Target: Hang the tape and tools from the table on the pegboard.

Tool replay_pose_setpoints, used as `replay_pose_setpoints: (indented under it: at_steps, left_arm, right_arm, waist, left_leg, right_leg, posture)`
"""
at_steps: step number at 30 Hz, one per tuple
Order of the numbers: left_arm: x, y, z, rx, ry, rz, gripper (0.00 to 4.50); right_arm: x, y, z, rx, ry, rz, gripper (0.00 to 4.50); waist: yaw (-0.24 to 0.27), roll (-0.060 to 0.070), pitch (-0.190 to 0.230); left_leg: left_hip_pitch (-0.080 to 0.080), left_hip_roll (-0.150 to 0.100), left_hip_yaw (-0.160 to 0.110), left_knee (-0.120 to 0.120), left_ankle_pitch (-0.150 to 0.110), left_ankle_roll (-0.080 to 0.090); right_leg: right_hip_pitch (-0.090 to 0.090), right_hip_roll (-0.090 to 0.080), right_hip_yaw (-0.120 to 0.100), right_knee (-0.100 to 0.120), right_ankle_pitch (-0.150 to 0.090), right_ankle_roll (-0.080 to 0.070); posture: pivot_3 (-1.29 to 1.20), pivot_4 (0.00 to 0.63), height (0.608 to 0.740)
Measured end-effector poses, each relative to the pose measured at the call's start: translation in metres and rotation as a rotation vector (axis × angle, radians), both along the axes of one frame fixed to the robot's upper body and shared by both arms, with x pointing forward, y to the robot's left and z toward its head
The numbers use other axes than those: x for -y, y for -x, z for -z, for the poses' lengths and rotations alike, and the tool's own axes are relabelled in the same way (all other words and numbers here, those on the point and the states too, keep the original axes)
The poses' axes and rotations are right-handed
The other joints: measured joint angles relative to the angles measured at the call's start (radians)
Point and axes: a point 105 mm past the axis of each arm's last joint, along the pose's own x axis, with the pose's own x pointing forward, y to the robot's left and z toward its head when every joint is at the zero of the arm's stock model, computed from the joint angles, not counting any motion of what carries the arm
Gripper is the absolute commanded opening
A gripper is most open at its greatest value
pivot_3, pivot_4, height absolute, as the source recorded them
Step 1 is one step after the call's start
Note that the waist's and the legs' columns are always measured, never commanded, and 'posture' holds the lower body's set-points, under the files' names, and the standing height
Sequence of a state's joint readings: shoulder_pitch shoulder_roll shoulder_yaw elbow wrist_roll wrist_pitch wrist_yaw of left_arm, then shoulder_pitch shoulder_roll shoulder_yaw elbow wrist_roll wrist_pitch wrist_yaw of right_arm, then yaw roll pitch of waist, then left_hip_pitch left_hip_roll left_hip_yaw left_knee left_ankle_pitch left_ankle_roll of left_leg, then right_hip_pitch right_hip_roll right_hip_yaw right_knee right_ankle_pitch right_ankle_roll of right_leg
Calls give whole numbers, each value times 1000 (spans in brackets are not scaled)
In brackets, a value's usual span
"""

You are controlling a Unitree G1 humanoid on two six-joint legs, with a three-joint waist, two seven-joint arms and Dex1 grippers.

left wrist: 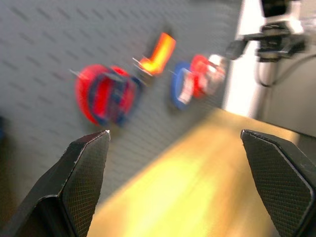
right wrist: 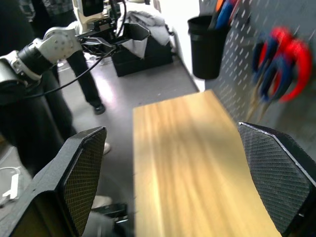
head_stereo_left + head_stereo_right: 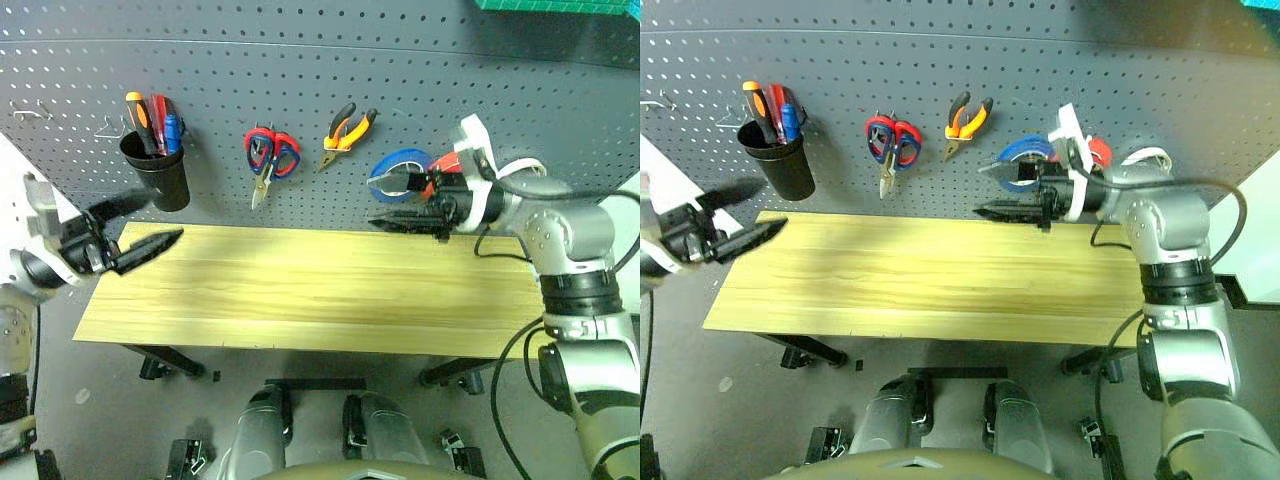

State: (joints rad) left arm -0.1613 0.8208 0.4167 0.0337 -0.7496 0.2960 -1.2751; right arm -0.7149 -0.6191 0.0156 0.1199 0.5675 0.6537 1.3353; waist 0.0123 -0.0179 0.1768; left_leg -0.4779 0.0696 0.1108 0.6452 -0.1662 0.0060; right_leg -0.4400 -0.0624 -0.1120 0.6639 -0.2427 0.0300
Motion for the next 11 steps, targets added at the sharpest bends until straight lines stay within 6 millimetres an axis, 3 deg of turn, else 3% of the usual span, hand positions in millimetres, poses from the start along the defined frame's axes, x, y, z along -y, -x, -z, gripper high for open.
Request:
replay_pose_setpoints:
  at_steps: [4,7,11]
  left_arm:
    - [14,3,29,-78,-14,99,4453]
    - [17,3,47,-114,-44,141,4453]
    - [15,3,48,-101,-63,150,4453]
  right_arm:
    - [6,8,24,-34,69,-33,4500]
    - [11,5,29,-44,72,-20,4500]
    - [17,-2,38,-40,87,10,4500]
  waist:
    - [1,4,-12]
    - [-1,5,-15]
    - [0,6,-20]
  left_leg:
    - [0,-1,0,0,0,1]
    - [0,0,0,0,0,2]
    - [0,0,1,0,0,2]
  right_leg:
    - [0,0,0,0,0,0]
    - [0,1,0,0,0,0]
    - [0,0,1,0,0,0]
  posture:
    - [80,65,730]
    - [81,57,730]
    - [88,43,730]
